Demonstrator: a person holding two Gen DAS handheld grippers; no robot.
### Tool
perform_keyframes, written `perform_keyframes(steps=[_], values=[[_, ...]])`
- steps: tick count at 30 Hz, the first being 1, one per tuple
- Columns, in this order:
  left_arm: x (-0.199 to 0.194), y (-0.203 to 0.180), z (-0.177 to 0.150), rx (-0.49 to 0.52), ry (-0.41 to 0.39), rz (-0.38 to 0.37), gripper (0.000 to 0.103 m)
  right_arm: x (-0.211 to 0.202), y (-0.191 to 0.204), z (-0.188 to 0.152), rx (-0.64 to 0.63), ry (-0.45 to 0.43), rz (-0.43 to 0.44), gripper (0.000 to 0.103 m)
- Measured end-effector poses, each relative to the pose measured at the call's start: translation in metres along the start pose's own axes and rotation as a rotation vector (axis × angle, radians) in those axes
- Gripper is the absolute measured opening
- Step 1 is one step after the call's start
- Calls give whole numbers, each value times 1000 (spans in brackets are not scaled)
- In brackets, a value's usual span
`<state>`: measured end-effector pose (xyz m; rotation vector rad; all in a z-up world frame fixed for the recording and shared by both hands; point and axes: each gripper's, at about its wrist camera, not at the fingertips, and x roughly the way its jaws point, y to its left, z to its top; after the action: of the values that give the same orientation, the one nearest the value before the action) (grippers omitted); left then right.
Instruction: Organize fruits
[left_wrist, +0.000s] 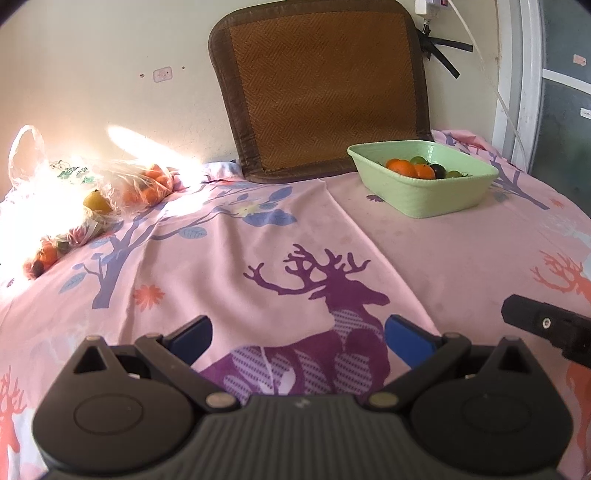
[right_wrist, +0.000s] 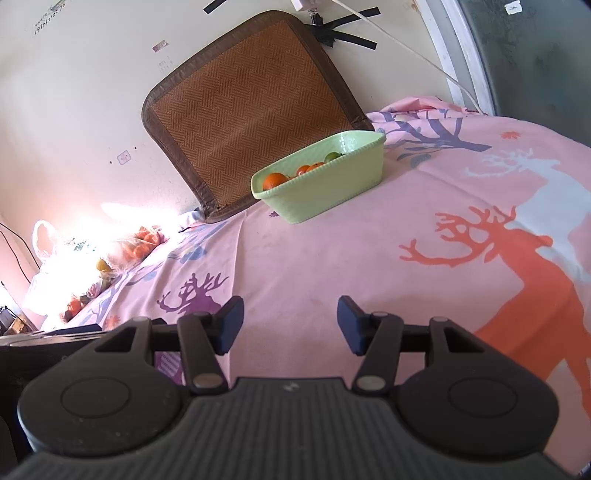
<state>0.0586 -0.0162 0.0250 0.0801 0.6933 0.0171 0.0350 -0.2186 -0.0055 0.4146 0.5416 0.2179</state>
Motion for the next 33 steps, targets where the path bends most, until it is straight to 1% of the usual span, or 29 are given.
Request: perform_keyframes(steps=[8, 21, 31, 33], values=[[-1, -2, -1, 17, -10, 10, 103, 1, -2, -1, 10, 5, -1, 60], [4, -2, -3, 28, 8, 10, 103, 2, -2, -2, 12, 7, 1, 60], [2, -3, -4, 29, 4, -4, 103, 1, 0, -3, 0, 1, -1, 60], [1, -3, -3, 24, 4, -17, 103, 1, 1, -3, -5, -3, -3, 60]])
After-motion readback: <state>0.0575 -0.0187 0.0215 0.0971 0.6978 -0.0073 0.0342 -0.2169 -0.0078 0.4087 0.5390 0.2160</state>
